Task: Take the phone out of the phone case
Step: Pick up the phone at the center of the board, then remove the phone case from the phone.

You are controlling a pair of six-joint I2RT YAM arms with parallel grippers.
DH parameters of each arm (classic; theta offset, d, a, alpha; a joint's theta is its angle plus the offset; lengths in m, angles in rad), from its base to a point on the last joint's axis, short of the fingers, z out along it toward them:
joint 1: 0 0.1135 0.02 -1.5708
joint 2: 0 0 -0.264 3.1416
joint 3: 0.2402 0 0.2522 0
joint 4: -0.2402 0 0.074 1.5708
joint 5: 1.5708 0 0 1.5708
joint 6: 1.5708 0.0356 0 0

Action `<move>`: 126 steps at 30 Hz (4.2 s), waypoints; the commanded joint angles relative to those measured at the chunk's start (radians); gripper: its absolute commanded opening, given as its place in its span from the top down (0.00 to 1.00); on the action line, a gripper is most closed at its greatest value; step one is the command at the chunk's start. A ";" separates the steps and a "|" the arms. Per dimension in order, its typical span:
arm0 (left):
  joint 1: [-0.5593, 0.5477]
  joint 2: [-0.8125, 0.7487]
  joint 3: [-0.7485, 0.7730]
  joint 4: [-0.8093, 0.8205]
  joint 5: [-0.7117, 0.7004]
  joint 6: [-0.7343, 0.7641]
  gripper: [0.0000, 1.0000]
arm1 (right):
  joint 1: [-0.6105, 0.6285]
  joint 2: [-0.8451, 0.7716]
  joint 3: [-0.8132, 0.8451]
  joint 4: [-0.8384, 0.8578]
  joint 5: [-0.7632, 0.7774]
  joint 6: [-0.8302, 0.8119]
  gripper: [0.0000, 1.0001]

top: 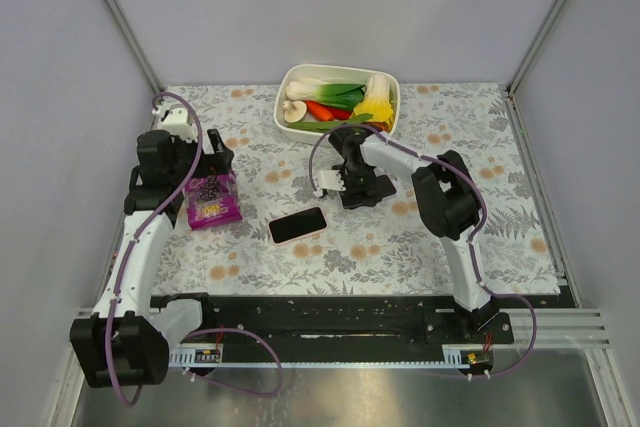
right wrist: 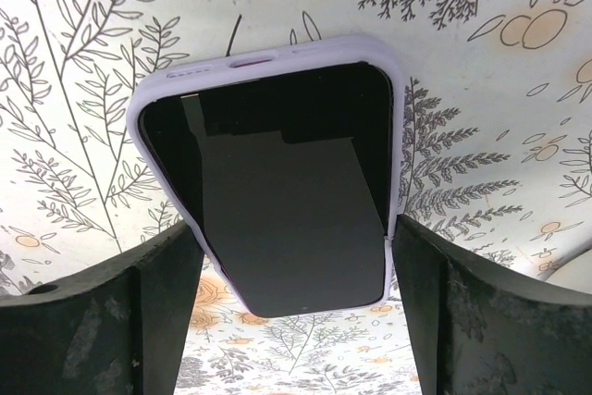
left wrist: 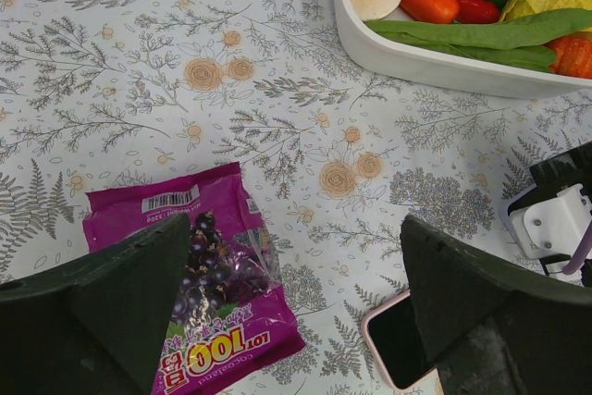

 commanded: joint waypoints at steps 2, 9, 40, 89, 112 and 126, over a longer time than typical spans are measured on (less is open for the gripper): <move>0.005 -0.014 0.036 0.033 0.006 0.005 0.01 | 0.035 -0.022 0.014 -0.004 -0.181 0.132 0.69; 0.002 0.001 0.000 0.078 0.069 -0.030 0.01 | 0.036 -0.143 -0.061 0.128 -0.307 0.336 0.85; -0.220 0.352 0.101 0.179 0.501 -0.229 0.01 | 0.058 -0.423 -0.173 0.441 -0.296 0.769 0.99; -0.371 0.707 0.272 0.213 0.761 -0.496 1.00 | 0.119 -0.562 -0.321 0.610 -0.116 0.898 0.96; -0.233 0.604 0.353 0.012 0.811 -0.190 1.00 | 0.119 -0.706 -0.417 0.533 -0.236 0.996 0.00; -0.233 0.380 0.462 -0.484 0.779 0.382 1.00 | 0.111 -0.895 -0.475 0.488 -0.271 0.971 0.05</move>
